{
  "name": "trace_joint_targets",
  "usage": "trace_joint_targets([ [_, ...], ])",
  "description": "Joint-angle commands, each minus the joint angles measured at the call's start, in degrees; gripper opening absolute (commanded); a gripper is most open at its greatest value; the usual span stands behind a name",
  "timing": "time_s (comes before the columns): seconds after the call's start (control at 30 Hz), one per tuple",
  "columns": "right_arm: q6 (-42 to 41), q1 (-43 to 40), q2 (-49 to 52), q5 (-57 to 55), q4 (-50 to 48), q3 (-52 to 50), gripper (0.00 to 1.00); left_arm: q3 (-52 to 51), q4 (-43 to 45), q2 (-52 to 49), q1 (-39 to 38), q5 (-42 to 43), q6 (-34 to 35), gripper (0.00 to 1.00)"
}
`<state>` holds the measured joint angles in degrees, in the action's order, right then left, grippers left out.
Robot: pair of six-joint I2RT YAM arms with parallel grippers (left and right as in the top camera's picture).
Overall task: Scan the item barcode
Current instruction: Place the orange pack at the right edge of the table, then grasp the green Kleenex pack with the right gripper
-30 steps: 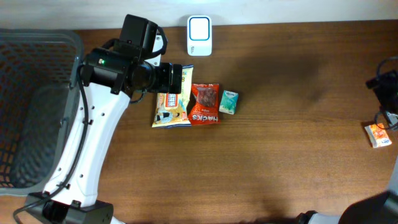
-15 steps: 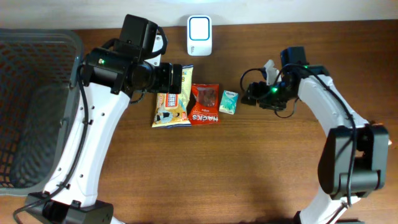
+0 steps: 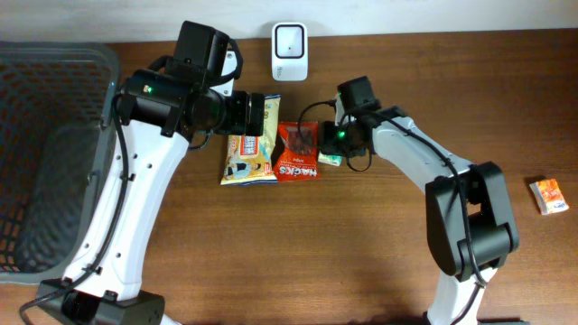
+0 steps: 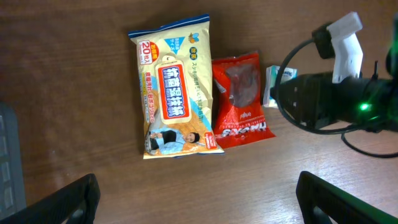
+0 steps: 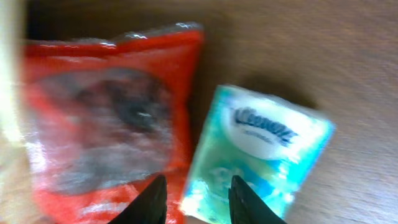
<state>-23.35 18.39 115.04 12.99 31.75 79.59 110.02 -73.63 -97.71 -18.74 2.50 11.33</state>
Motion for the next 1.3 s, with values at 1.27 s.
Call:
trace_joint_targets([
  [1.27,13.77,-26.36,4.37,42.27,14.86,-2.16,0.04,0.15,0.07,0.66,0.04,-0.39,-0.74,0.99],
])
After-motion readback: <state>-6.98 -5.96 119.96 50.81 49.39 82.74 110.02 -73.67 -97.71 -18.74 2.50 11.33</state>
